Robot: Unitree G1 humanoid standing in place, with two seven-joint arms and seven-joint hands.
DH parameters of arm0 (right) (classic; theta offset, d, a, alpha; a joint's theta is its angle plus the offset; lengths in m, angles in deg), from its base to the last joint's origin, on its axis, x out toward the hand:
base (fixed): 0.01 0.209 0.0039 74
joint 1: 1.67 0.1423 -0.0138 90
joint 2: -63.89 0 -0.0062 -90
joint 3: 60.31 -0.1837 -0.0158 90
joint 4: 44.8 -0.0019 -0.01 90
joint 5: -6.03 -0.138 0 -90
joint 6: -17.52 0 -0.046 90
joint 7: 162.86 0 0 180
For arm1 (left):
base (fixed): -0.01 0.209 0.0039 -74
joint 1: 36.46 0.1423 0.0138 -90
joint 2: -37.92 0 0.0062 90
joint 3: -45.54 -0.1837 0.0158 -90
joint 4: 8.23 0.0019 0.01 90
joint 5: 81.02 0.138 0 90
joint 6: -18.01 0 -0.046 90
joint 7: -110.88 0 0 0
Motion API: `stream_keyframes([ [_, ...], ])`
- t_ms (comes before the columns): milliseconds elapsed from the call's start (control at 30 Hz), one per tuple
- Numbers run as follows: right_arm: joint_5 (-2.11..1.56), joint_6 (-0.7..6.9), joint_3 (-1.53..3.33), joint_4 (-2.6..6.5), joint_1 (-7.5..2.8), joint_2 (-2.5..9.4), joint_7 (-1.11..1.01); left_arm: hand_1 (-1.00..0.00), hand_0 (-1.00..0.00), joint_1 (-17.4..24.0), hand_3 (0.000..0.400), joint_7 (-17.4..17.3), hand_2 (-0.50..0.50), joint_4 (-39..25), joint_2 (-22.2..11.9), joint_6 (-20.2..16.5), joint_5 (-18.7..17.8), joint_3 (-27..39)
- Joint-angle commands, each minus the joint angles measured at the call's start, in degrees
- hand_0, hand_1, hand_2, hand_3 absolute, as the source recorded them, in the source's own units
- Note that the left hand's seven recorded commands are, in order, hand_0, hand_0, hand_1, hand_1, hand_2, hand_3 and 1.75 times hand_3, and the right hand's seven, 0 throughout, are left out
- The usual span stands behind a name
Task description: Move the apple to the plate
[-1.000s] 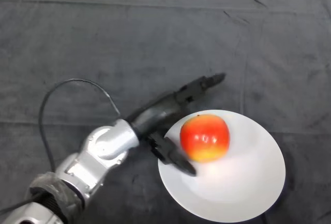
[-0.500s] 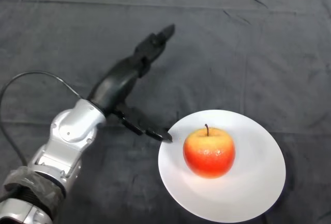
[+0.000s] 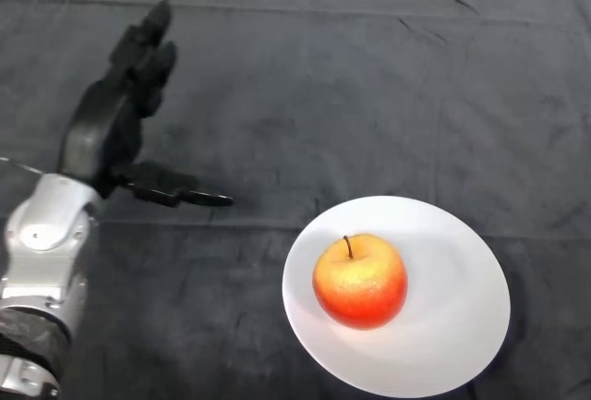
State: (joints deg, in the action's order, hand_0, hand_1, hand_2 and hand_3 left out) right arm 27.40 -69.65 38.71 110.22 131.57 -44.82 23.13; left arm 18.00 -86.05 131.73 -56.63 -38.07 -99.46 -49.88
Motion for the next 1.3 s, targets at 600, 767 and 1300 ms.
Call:
stream_keyframes([
  [600,-0.35,0.29,-0.5,0.94,-1.95,-0.04,-0.31,0.0,0.0,-3.7,0.0,1.6,0.0,13.1,-11.9,5.8,-4.0,15.5],
  [767,-0.32,0.22,-0.48,1.12,-1.86,-0.03,-0.29,0.0,0.0,-1.9,0.0,3.2,0.0,14.9,-14.5,6.1,-4.0,18.1],
  [1300,-0.27,-0.01,-0.42,1.58,-1.63,-0.01,-0.21,0.0,0.0,2.1,0.0,9.7,0.0,18.0,-19.6,3.7,-5.8,26.1],
])
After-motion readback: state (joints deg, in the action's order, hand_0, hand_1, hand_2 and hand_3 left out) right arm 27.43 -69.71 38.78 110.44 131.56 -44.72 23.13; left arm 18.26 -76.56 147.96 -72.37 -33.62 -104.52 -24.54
